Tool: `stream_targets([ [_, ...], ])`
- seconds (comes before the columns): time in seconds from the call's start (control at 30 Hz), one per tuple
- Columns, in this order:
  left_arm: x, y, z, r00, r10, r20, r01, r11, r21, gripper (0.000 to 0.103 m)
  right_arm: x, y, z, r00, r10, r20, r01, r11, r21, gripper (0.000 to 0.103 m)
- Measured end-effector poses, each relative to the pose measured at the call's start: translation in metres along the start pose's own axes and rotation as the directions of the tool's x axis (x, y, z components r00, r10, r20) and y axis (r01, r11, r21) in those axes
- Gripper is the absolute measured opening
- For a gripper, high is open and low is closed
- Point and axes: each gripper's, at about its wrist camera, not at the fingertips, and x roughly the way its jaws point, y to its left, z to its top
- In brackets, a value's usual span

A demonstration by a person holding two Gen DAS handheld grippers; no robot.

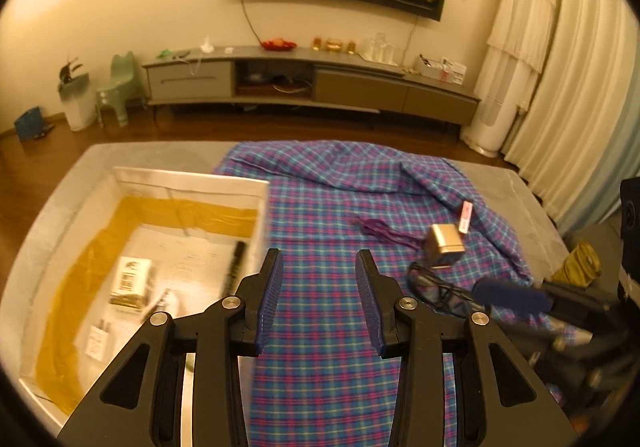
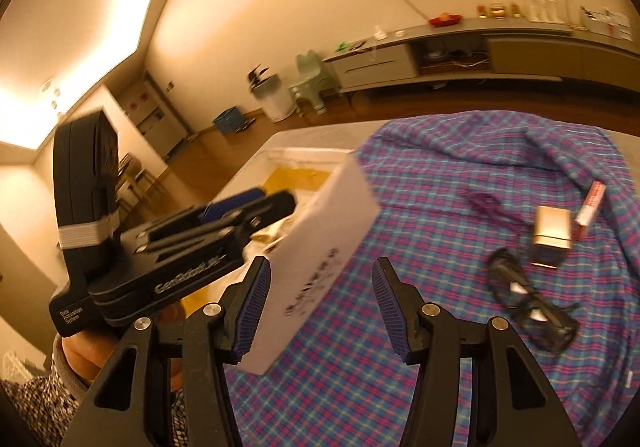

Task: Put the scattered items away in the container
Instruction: 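Move both grippers back over the sheet toward the glasses and gold box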

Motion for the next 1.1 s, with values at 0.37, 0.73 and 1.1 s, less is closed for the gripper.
stream_targets([
  [0.37, 0.04, -0.038, -0.01, 0.994, -0.065, -0.092, 0.068, 0.997, 0.029, 0.043, -0.037, -0.069, 0.008, 0.991, -0.118, 0.069, 0.111, 0.989, 0.103, 0.055],
  [0.73, 0.088, -0.07, -0.029, 0.972, -0.123, -0.198, 0.129, 0.991, 0.018, 0.046, -0.024, -0.161, -0.005, 0.966, -0.26, 0.0, 0.251, 0.934, 0.253, 0.056],
  [1.1, 0.123, -0.078, -0.037, 0.945, -0.19, -0.265, 0.179, 0.982, -0.065, 0.051, 0.052, -0.179, 0.011, 0.924, -0.377, -0.07, 0.383, 0.914, 0.133, 0.068],
])
